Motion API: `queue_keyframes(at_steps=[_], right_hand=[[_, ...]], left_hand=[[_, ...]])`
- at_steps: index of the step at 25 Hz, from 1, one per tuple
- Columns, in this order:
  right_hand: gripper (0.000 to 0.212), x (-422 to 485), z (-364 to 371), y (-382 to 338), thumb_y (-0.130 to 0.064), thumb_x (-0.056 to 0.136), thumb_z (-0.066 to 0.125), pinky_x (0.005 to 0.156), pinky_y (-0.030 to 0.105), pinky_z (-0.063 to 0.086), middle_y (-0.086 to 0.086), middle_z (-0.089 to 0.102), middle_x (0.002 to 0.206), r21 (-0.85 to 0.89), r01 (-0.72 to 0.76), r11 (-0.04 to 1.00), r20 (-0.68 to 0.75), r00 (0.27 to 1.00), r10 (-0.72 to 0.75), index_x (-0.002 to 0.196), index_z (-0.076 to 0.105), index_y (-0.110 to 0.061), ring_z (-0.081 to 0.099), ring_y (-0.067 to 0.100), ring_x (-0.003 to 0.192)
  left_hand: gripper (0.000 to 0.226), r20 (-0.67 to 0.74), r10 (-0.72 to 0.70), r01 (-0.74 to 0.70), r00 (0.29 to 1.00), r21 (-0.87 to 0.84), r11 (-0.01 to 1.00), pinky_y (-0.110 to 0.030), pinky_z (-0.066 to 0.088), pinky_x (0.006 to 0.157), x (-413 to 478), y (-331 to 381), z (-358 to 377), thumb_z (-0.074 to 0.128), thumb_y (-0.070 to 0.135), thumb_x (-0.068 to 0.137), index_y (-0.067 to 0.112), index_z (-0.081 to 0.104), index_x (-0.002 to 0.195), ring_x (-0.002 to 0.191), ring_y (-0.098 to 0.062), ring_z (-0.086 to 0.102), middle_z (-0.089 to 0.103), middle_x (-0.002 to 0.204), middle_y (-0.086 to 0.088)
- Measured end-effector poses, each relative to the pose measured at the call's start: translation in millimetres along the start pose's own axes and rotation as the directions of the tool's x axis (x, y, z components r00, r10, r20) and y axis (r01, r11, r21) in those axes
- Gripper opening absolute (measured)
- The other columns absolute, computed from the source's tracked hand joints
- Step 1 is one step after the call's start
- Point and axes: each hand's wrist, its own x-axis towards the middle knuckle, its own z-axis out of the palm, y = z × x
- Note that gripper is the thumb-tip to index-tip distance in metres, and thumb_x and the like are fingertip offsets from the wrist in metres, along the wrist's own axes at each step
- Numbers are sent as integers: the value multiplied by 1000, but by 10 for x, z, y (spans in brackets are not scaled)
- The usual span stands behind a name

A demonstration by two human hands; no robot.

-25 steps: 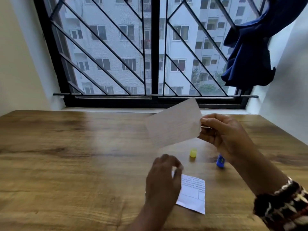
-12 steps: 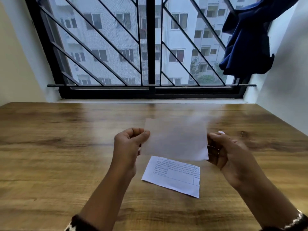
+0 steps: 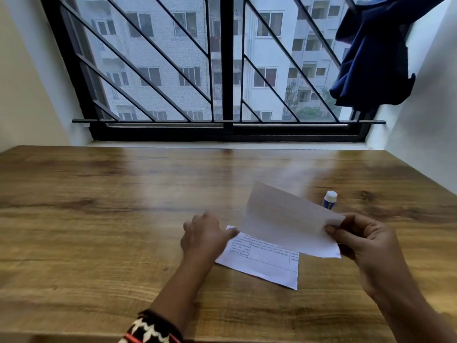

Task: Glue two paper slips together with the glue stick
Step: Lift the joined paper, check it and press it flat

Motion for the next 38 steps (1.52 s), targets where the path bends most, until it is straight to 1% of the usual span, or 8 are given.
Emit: queue_keyframes(at_steps=[3,7,15,20,26,32,35,38], right_hand=[[25,-48,-22,62,11,76,57,44,17,51,-3,74,60,-2,-38,999,-12,999,38,69,67,-11,67,9,53],[25,-56,-44,120,11,74,59,44,17,52,-2,74,61,4,-66,998,-31,997,66,67,67,-11,67,10,53],[16,-55,-54,164,6,76,59,45,19,53,-1,75,65,21,-112,994,-33,993,112,76,67,-8,69,12,56],[16,-41,-46,171,6,77,58,46,19,54,-2,75,64,32,-121,992,-46,991,122,77,67,-8,68,11,55],[15,-71,-85,172,5,77,58,45,18,53,-3,75,63,48,-130,990,-49,990,132,75,66,-7,68,10,55],[21,-66,-104,160,5,79,56,43,18,52,-4,73,59,61,-142,988,-37,989,144,70,67,-10,67,10,52],[29,-56,-54,143,3,77,58,43,16,51,-4,72,57,66,-130,989,-18,991,131,57,70,-14,66,9,50],[26,-15,50,121,6,73,60,45,17,52,-1,72,57,86,-99,991,1,995,99,58,71,-12,66,10,51]], left_hand=[[50,14,14,-16,1000,177,984,-44,40,90,-31,109,131,63,43,78,10,49,113,117,-30,38,45,125,-12],[26,-4,30,-29,1000,138,990,-44,39,91,-19,115,175,51,31,87,13,56,106,116,-29,39,48,122,-11],[17,-184,50,-104,982,-300,948,-33,46,68,-105,52,122,66,15,77,16,53,88,83,-24,62,64,85,-3],[31,-67,78,-67,995,147,987,-35,43,80,-149,90,161,65,32,78,16,54,102,104,-25,54,60,110,-5],[22,7,86,-85,996,178,980,-37,45,82,-136,185,188,62,23,80,14,56,99,104,-26,55,60,110,-6],[11,-162,94,-143,982,-324,935,-30,42,66,-156,108,143,67,18,77,14,57,78,81,-24,61,64,81,-5],[24,-126,21,-101,992,-681,726,-32,47,66,-128,39,75,74,8,71,6,62,91,74,-22,60,63,76,-8],[6,-43,-3,-37,999,-888,459,-28,50,53,-142,13,14,69,1,72,6,65,73,62,-19,61,67,65,-5]])
